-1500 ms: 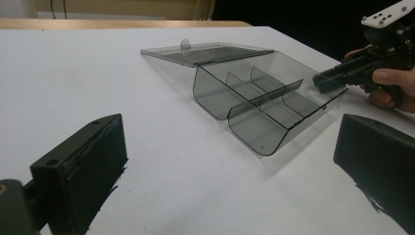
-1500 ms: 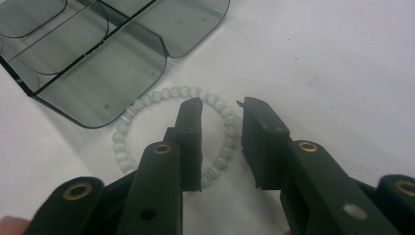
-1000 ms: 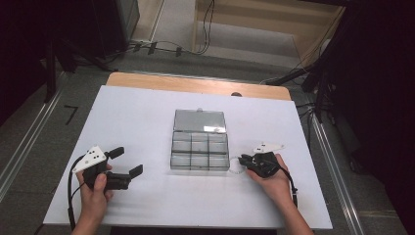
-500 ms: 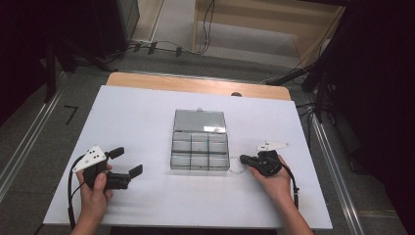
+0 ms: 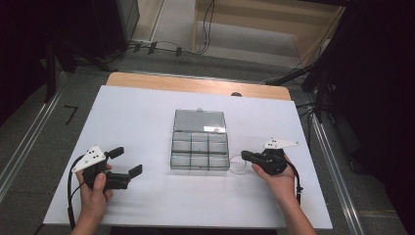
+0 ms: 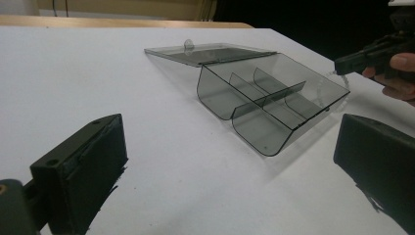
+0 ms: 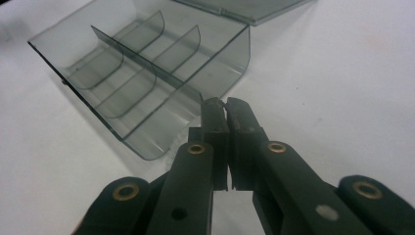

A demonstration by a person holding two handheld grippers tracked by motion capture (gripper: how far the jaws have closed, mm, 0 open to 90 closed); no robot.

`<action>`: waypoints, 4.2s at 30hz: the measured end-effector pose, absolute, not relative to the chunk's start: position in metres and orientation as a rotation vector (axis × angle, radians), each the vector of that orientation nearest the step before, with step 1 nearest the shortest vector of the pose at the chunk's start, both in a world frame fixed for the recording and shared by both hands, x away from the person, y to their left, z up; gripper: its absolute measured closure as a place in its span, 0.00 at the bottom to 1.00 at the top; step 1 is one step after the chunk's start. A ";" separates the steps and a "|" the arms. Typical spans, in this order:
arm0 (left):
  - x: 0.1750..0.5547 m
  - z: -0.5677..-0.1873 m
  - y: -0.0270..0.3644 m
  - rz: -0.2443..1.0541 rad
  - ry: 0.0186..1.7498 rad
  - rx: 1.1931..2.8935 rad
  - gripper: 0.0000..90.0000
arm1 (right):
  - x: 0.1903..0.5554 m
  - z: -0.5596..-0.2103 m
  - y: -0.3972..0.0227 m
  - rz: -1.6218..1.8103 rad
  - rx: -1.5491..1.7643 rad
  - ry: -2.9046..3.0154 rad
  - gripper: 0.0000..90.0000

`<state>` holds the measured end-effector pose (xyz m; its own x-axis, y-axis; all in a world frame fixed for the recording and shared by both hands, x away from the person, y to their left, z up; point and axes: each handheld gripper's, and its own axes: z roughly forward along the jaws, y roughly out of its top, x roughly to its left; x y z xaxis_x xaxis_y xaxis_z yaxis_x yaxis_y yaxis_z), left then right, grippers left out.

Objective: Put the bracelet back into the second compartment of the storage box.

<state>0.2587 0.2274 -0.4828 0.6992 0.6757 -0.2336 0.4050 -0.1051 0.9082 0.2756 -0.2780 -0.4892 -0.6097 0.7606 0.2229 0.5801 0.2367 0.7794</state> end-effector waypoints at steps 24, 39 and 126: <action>0.258 -0.482 0.227 0.289 0.865 1.731 0.00 | 0.269 -0.463 -0.276 1.398 1.176 2.206 0.96; 0.258 -0.482 0.226 0.291 0.867 1.727 0.00 | 0.271 -0.451 -0.278 1.425 1.163 2.171 0.96; 0.256 -0.481 0.226 0.291 0.853 1.719 0.00 | 0.324 -0.453 -0.184 1.525 1.023 2.276 0.95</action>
